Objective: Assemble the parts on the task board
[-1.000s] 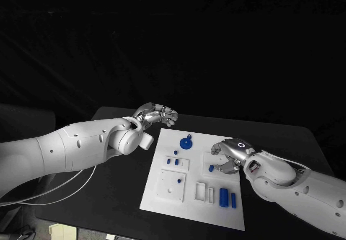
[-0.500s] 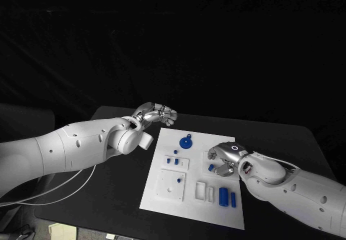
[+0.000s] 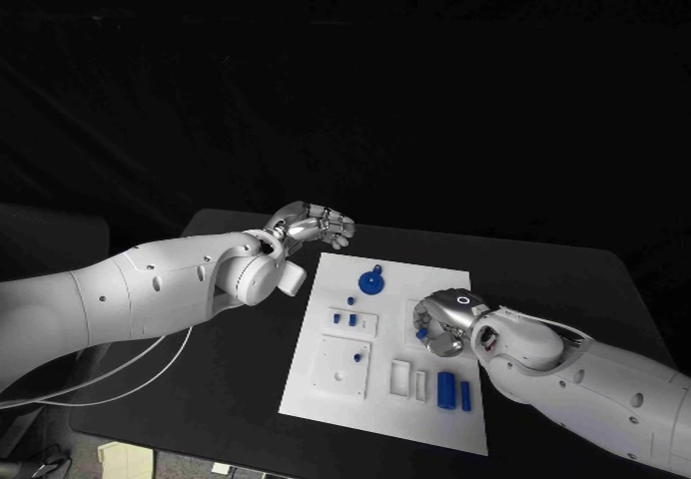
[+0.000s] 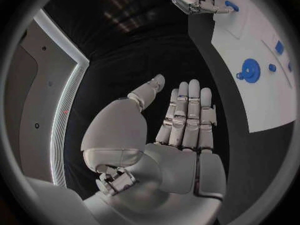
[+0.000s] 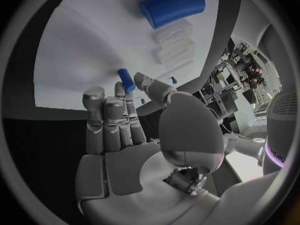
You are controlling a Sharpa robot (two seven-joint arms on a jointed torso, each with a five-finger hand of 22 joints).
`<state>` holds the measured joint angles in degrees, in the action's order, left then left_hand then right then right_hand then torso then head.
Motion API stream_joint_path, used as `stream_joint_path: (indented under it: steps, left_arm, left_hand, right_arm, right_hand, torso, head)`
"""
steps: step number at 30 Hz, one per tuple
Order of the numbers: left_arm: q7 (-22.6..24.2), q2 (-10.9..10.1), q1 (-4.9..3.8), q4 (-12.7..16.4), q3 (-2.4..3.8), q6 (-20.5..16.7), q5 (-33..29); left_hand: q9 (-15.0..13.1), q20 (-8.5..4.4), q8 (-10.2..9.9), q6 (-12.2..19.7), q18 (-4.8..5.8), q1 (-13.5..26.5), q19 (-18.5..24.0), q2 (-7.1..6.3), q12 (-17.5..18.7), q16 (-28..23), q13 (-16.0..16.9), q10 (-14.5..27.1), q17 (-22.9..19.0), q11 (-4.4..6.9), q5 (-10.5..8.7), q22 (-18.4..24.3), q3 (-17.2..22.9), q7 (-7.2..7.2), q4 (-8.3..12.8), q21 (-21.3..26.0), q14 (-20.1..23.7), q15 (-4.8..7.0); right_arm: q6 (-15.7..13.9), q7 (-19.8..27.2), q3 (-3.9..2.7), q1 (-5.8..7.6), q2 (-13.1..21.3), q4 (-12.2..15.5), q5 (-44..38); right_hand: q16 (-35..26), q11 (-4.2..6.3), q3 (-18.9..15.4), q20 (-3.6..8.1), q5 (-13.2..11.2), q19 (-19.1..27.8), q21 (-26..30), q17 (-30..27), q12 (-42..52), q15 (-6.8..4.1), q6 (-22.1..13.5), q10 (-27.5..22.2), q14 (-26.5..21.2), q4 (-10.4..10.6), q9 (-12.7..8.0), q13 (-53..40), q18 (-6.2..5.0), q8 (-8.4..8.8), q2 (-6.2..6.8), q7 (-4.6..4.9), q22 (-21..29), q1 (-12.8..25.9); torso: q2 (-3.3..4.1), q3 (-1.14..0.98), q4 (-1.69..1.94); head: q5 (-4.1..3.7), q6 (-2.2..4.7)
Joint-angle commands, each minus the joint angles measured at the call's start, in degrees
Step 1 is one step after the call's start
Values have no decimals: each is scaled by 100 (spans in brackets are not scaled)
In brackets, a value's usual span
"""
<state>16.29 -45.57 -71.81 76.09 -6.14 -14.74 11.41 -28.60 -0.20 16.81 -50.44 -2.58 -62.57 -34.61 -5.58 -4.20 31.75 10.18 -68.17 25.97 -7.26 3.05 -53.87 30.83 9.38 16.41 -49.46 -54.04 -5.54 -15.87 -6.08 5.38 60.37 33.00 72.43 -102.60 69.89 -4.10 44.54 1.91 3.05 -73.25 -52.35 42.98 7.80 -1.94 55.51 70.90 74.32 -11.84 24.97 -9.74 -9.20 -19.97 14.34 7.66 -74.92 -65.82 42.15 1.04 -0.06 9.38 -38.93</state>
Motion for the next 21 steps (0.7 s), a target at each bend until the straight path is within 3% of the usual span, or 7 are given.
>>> stream_joint_path:
  steps: [1,10,14,21]
  left_arm:
    - [66,8,-6,5,4,78,-32]
    - [65,9,-6,4,4,80,-32]
    - [65,8,-6,3,4,80,-32]
    - [71,15,-6,-2,4,81,-32]
  left_hand:
    - [8,22,18,51,-81,17,28,-22,17,-21,-7,44,8,-2,-11,-6,-23,6,-24,24,-16,-19]
    - [9,22,19,52,-81,20,29,-20,17,-26,-8,45,13,-2,-11,-7,-24,6,-25,25,-17,-20]
    - [9,23,19,52,-81,21,29,-19,17,-29,-8,45,15,-2,-11,-8,-24,6,-26,26,-17,-20]
    - [9,23,20,52,-81,21,29,-16,16,-32,-9,45,18,-2,-11,-9,-23,6,-27,27,-18,-20]
  right_arm:
    - [135,42,11,-35,-26,-28,-120]
    - [25,-17,20,-79,-78,-74,-223]
    - [-163,-61,20,-83,-77,-57,-288]
    - [-472,-107,19,-92,-24,36,-314]
  right_hand:
    - [40,-1,57,10,-27,-7,-26,-1,34,-38,43,50,11,10,9,-19,-580,-32,-73,-1,-102,-14]
    - [56,27,173,22,-27,-10,-49,5,53,-64,109,120,15,38,26,-47,-580,-67,-164,-31,-107,-16]
    - [74,64,353,42,-25,-13,-68,15,90,-100,204,211,20,41,48,-76,-580,-116,-338,-71,-111,-115]
    - [98,137,517,97,-26,-21,-126,33,152,-174,348,378,6,-4,83,-134,-580,-186,-380,-129,-118,-108]
  torso:
    - [0,-3,-1]
    - [-1,-3,-2]
    - [-1,-3,-2]
    - [-3,-1,-3]
  head:
    - [1,-9]
    - [14,-32]
    - [12,-34]
    - [13,-38]
